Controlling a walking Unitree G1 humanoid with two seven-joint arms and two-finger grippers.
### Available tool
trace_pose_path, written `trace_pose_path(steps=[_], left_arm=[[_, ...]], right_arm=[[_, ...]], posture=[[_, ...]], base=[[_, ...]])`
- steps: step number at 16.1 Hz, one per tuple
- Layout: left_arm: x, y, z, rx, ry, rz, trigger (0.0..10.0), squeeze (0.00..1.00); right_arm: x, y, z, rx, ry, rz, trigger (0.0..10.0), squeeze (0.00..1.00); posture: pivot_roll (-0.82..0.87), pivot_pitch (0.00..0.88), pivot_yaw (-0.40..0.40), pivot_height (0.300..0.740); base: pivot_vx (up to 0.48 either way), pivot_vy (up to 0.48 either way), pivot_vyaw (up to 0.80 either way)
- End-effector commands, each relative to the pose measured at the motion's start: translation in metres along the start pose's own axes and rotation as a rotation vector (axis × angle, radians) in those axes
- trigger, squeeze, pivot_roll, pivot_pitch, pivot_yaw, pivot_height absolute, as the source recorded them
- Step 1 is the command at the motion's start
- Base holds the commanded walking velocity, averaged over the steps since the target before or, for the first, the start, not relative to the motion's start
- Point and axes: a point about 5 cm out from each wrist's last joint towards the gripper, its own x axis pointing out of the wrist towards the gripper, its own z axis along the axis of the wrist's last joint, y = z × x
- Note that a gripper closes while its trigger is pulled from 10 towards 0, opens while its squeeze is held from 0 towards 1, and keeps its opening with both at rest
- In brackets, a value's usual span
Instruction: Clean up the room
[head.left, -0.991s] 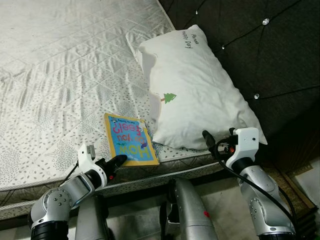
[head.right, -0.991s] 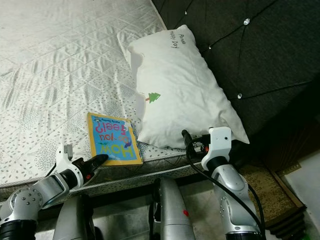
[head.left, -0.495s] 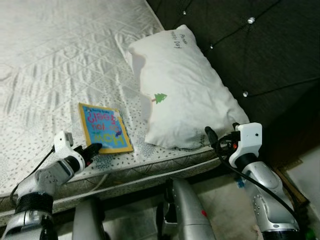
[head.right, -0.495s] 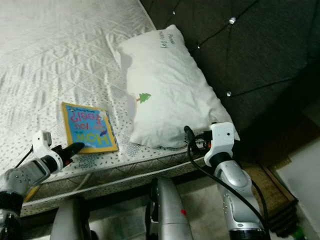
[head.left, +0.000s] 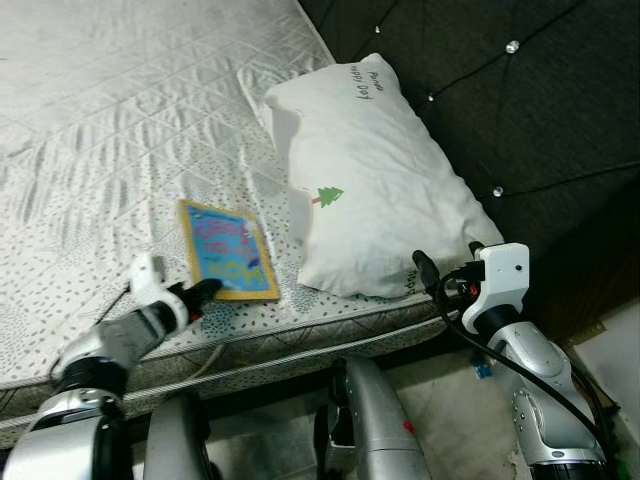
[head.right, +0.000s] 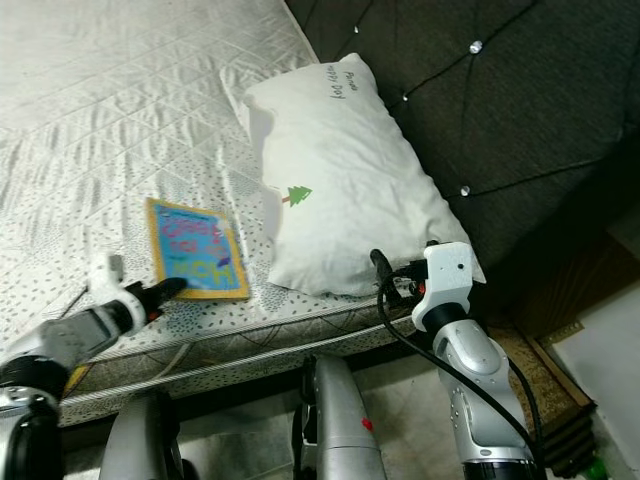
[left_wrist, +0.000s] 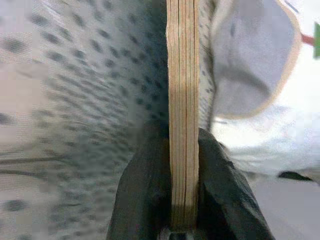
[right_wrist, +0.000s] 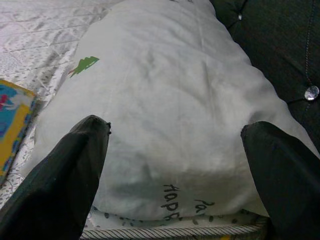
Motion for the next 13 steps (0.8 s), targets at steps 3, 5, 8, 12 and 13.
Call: trace_pose_path(steps=[3,5,8,12,13], left_arm=[[0.015,-0.016,-0.025,-0.07,0.1,-0.086,10.0,0.0],[0.016,-0.017,-0.029,-0.087,0.113,-0.099,10.0,0.0],[0.014,-0.011,-0.04,-0.12,0.131,-0.075,10.0,0.18],[0.007,0.006,-0.03,-0.131,0.059,0.024,10.0,1.0],[0.004,0.011,-0.023,-0.125,0.015,0.066,10.0,1.0]], right_arm=[[-0.002,-0.004,0.003,-0.018,-0.002,-0.008,10.0,0.0],[-0.002,-0.004,0.003,-0.018,-0.002,-0.008,10.0,0.0],[-0.002,-0.003,0.002,-0.016,-0.001,-0.008,10.0,0.0],[-0.003,-0.004,0.001,-0.017,0.003,-0.008,10.0,0.0],[-0.002,-0.004,0.001,-0.017,0.002,-0.008,10.0,0.0]], posture=[[-0.18,0.182,-0.129,0.567],[-0.18,0.182,-0.127,0.567],[-0.18,0.184,-0.124,0.567],[-0.18,0.183,-0.124,0.567],[-0.18,0.182,-0.124,0.567]], base=[[0.0,0.0,0.0],[0.0,0.0,0.0],[0.0,0.0,0.0],[0.0,0.0,0.0],[0.0,0.0,0.0]])
